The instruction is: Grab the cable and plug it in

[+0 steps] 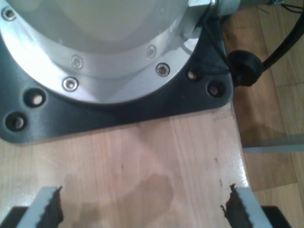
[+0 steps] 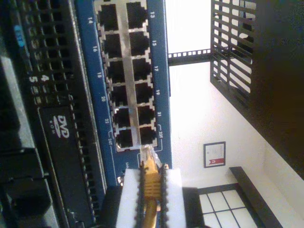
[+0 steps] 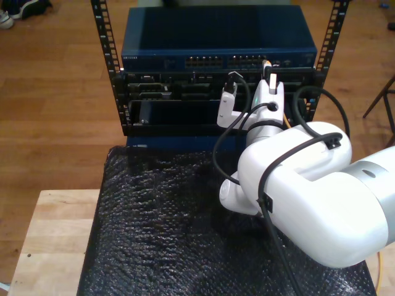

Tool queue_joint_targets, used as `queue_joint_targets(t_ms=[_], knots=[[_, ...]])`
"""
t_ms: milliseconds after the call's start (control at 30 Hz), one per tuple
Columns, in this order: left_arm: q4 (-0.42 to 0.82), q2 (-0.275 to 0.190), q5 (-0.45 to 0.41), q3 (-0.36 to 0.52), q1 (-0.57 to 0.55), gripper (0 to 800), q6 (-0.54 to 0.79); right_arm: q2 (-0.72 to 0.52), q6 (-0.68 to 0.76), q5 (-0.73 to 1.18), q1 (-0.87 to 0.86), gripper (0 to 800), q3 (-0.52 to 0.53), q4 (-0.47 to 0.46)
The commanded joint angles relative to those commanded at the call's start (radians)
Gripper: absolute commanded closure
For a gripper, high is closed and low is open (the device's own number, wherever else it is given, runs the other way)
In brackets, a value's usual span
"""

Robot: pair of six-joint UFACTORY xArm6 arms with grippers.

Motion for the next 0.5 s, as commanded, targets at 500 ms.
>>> queue_joint_targets(t_ms=[500], knots=[[0.0,0.0,0.0,0.0,0.0,0,0.0,0.015,-0.041,-0.005,0.017,800,-0.026,0.015]])
